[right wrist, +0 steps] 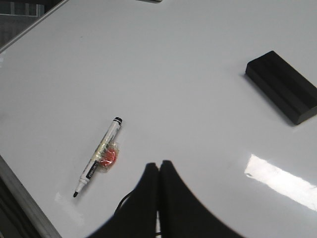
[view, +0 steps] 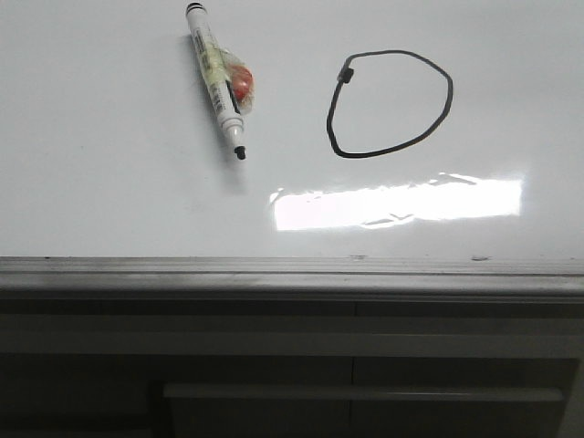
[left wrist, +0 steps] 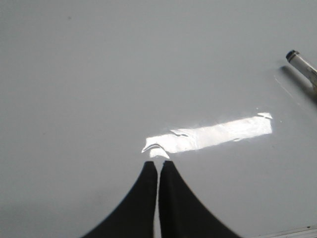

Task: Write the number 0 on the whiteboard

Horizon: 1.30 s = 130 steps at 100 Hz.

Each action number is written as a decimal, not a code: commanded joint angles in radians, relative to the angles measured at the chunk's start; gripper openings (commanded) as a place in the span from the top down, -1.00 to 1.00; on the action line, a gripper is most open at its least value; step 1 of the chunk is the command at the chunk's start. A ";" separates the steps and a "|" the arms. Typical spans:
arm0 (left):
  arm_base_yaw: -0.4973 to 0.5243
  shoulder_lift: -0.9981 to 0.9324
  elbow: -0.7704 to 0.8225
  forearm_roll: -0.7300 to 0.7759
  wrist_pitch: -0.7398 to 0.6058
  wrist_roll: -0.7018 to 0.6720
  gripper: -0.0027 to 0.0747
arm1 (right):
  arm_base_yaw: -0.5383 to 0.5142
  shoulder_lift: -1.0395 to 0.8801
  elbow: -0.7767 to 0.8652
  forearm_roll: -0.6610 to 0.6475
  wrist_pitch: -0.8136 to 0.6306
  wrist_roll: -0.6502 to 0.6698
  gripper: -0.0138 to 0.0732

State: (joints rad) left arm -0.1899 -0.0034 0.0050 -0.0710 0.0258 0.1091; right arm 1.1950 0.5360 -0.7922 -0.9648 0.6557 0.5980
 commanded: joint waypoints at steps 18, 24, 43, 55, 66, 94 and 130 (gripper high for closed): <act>0.042 -0.027 0.032 -0.058 0.203 0.000 0.98 | -0.005 0.000 -0.023 -0.039 -0.040 0.004 0.84; 0.042 -0.027 0.032 -0.080 0.248 0.000 0.98 | -0.005 0.000 -0.023 -0.039 -0.040 0.004 0.84; 0.042 -0.027 0.032 -0.105 0.274 0.000 0.98 | -0.005 0.000 -0.023 -0.039 -0.040 0.004 0.84; 0.042 -0.027 0.032 -0.105 0.274 0.000 0.98 | -0.005 0.000 -0.023 -0.039 -0.040 0.004 0.84; 0.042 -0.027 0.032 -0.105 0.274 0.000 0.98 | -0.005 0.000 -0.023 -0.039 -0.040 0.004 0.84; 0.042 -0.027 0.032 -0.105 0.274 0.000 0.98 | -0.005 0.000 -0.023 -0.039 -0.040 0.004 0.84; 0.042 -0.027 0.032 -0.105 0.274 0.000 0.98 | -0.012 -0.010 0.038 -0.075 0.029 0.004 0.84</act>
State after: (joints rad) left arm -0.1490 -0.0042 0.0032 -0.1563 0.3373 0.1091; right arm 1.1930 0.5343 -0.7685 -0.9738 0.6959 0.5988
